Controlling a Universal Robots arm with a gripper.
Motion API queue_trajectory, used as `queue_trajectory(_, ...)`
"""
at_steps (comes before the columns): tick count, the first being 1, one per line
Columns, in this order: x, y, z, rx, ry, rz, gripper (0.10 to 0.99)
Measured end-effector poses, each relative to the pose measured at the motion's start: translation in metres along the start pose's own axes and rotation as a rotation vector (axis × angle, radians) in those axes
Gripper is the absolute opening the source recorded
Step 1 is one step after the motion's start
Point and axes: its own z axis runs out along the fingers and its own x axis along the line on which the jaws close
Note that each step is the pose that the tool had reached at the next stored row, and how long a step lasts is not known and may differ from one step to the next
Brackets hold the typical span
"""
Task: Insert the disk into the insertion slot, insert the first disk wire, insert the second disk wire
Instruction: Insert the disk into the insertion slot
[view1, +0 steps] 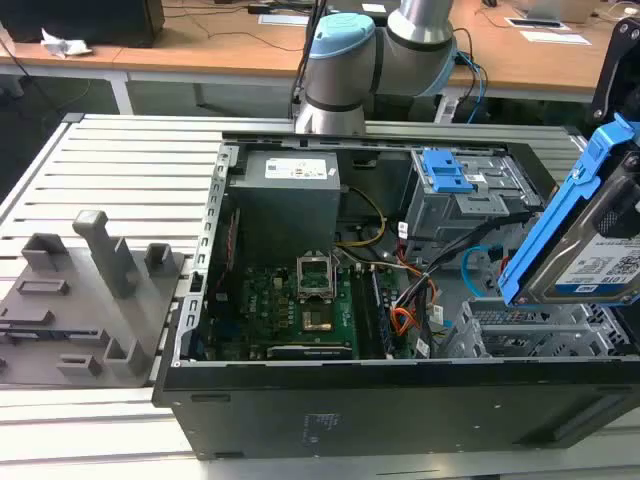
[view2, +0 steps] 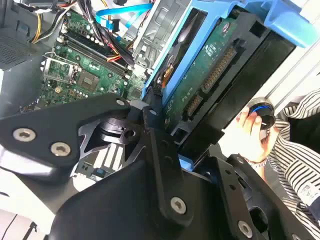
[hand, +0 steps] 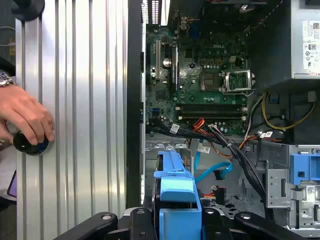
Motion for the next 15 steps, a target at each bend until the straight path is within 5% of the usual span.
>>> queue_trajectory(15, -0.0001, -0.0007, 0.0176, 0.000, 0.0000, 0.000, 0.361)
